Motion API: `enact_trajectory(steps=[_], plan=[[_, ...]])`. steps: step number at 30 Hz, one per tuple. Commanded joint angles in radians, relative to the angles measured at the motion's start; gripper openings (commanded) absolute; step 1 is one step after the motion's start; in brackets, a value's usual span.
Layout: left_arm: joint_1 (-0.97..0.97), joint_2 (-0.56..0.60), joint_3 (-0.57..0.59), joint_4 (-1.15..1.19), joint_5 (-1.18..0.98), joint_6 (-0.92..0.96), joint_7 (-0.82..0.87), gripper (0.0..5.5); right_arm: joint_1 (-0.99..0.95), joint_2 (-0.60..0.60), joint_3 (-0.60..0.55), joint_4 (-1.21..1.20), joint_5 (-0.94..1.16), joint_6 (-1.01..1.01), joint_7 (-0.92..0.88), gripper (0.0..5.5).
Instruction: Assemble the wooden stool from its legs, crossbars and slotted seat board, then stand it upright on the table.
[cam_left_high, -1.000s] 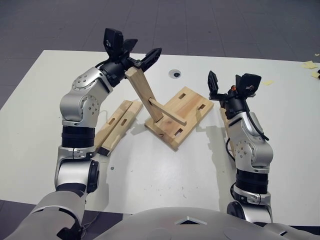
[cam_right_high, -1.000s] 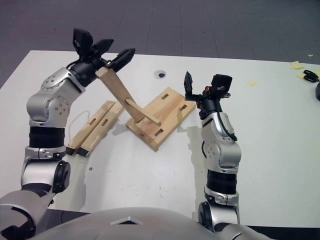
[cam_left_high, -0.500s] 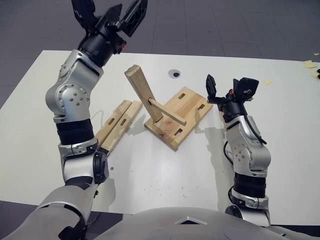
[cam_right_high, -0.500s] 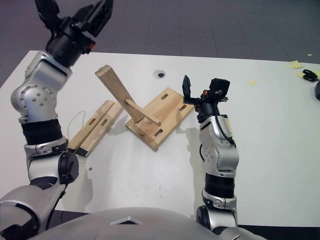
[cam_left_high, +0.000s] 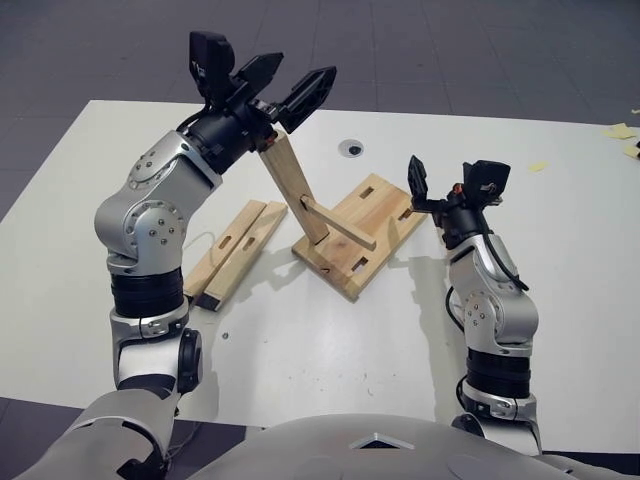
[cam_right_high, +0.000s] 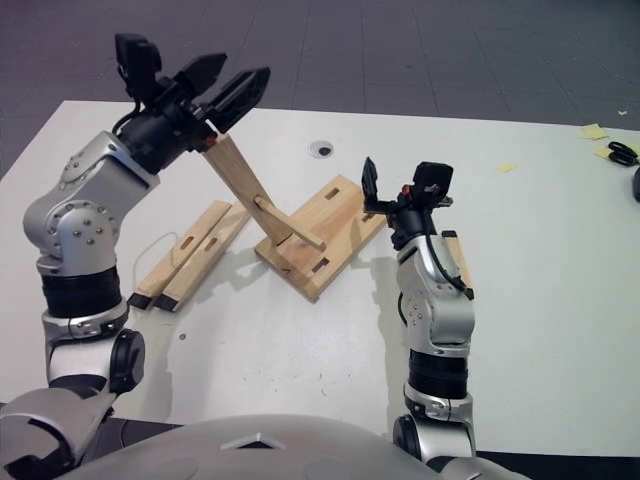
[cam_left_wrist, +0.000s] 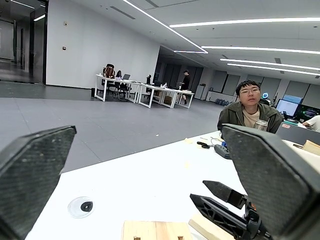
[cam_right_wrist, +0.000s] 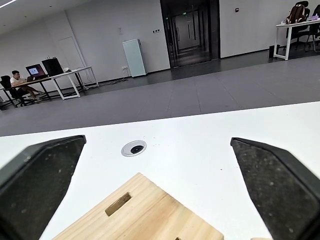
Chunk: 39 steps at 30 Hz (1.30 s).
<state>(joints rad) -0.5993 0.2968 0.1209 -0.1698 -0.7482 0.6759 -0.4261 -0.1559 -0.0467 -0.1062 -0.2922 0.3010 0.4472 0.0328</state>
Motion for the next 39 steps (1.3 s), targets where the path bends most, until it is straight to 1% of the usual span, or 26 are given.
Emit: enact_trajectory(steps=[1, 4, 9, 13, 16, 21, 24, 28, 31, 33, 34, 35, 36, 39], plan=[[-0.007, -0.001, -0.007, 0.073, 0.009, 0.045, -0.001, 5.38, -0.005, -0.006, -0.009, 0.014, 0.001, 0.008, 0.002, 5.4], [-0.047, 0.012, 0.0, 0.097, 0.02, 0.032, -0.014, 5.38, -0.007, -0.003, -0.009, 0.028, -0.004, -0.002, 0.003, 5.4], [-0.148, 0.004, 0.055, 0.081, -0.032, 0.041, 0.006, 5.38, -0.009, 0.0, -0.009, 0.037, -0.005, -0.012, 0.002, 5.4], [-0.17, -0.004, 0.064, 0.039, -0.061, 0.059, 0.013, 5.38, -0.008, 0.003, -0.005, 0.04, -0.005, -0.018, 0.001, 5.4], [-0.113, 0.0, 0.031, 0.042, -0.045, 0.079, -0.002, 5.38, -0.008, 0.003, -0.005, 0.041, -0.006, -0.02, 0.001, 5.4], [0.061, 0.03, -0.088, 0.065, 0.045, 0.095, -0.049, 5.38, -0.006, 0.0, -0.002, 0.042, -0.009, -0.015, 0.003, 5.4], [0.039, 0.014, -0.061, 0.047, 0.012, 0.099, -0.039, 5.38, -0.003, -0.002, -0.006, 0.04, -0.008, -0.015, 0.003, 5.4], [-0.085, 0.007, 0.069, 0.054, -0.078, 0.087, 0.011, 5.38, 0.0, 0.002, -0.003, 0.04, -0.009, -0.018, 0.004, 5.4], [-0.202, 0.068, 0.212, 0.059, -0.186, 0.096, 0.046, 5.38, 0.009, 0.003, 0.002, 0.032, -0.009, -0.018, 0.006, 5.4], [-0.271, 0.139, 0.306, 0.101, -0.231, 0.098, 0.068, 5.38, 0.022, 0.004, 0.003, 0.025, -0.009, -0.018, 0.005, 5.4], [-0.278, 0.184, 0.329, 0.122, -0.227, 0.102, 0.059, 5.38, 0.03, 0.005, 0.004, 0.022, -0.011, -0.019, 0.004, 5.4], [-0.241, 0.243, 0.317, 0.136, -0.188, 0.112, 0.024, 5.38, 0.037, 0.007, 0.004, 0.018, -0.01, -0.019, 0.002, 5.4], [-0.178, 0.302, 0.277, 0.139, -0.143, 0.127, -0.03, 5.38, 0.044, 0.009, 0.004, 0.015, -0.011, -0.021, 0.0, 5.4], [0.077, 0.433, 0.127, 0.133, 0.005, 0.095, -0.198, 5.38, 0.058, 0.012, 0.004, 0.01, -0.013, -0.024, -0.003, 5.4]])
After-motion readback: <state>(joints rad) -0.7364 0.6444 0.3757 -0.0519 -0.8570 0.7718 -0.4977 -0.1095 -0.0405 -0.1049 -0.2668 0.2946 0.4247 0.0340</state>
